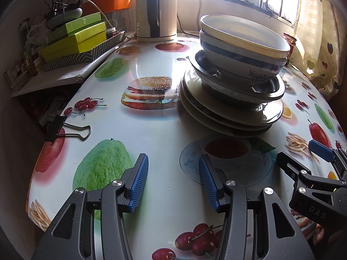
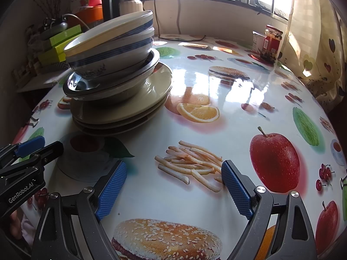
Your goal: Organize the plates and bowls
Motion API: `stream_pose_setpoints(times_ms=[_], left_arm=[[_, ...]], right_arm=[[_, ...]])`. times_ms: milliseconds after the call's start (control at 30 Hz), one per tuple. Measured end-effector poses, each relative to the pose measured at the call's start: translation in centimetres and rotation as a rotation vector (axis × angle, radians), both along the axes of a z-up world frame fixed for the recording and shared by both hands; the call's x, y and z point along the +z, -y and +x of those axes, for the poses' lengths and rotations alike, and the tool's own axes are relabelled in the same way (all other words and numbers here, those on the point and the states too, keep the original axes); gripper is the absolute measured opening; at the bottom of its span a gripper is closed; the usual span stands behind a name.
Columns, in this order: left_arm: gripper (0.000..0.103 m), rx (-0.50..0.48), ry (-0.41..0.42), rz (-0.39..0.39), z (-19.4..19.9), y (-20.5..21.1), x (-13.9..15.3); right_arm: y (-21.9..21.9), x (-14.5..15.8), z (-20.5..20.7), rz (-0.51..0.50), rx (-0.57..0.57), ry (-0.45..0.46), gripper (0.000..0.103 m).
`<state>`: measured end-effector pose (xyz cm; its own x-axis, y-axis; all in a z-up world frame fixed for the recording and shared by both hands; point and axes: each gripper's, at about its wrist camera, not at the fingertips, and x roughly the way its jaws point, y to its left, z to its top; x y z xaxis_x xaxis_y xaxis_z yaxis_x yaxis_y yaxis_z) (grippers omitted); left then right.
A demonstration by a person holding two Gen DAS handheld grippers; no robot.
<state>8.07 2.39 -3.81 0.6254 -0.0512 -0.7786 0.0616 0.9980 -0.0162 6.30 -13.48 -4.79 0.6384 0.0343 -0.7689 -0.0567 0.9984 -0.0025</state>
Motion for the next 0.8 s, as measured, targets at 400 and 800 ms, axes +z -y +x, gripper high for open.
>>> stream_pose_setpoints(times_ms=[400,800], left_arm=[[0.051,0.0,0.0,0.0,0.0,0.0,0.0],[0.051,0.0,0.0,0.0,0.02,0.0,0.0]], right_arm=[[0.02,-0.02,-0.02,0.0,0.001,0.001,0.09],[-0.01,-0.03,-0.05,0.0,0.0,0.001,0.09]])
